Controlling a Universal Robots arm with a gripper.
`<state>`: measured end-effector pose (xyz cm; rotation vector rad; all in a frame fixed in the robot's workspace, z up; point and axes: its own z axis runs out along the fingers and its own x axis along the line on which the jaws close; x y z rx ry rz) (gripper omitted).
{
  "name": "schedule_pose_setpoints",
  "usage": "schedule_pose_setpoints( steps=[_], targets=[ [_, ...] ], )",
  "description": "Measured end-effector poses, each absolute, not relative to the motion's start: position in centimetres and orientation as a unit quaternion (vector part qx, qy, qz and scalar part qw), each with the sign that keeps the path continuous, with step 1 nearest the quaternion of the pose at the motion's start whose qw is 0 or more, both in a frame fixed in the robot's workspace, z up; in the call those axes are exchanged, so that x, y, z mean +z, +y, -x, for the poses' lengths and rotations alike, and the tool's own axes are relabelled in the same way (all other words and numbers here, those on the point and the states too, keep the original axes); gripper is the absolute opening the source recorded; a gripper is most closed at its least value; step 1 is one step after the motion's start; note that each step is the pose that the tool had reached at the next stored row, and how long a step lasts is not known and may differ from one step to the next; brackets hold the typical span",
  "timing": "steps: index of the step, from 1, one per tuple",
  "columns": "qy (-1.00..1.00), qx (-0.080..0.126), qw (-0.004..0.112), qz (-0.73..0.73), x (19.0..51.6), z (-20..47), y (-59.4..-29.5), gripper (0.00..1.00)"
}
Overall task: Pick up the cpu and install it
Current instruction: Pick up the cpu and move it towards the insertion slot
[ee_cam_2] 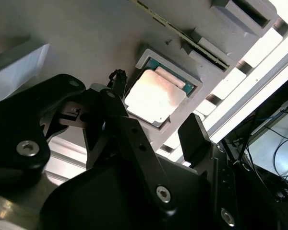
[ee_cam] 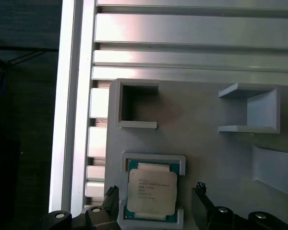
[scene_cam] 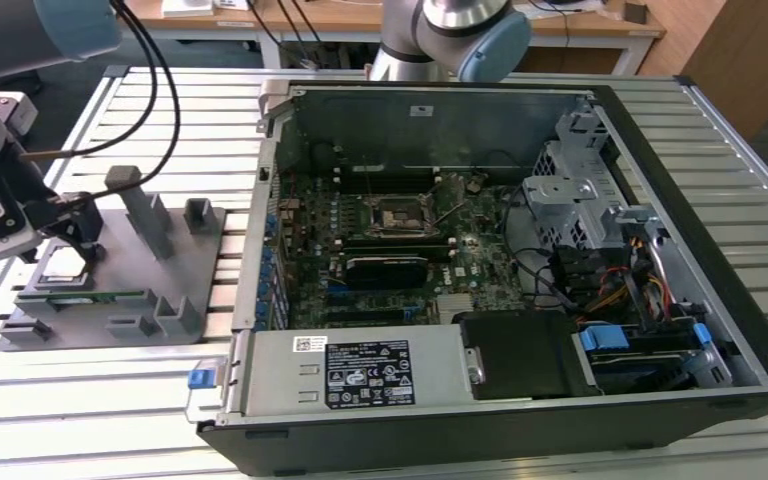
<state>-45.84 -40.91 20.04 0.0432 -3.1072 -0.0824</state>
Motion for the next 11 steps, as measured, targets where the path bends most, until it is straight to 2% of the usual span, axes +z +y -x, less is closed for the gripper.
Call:
schedule_pose_setpoints(
  steps=[11],
  targets=[
    [-0.999,-0.027,0.016,-0.011,19.42,46.17,-40.78,0.7]
  ],
)
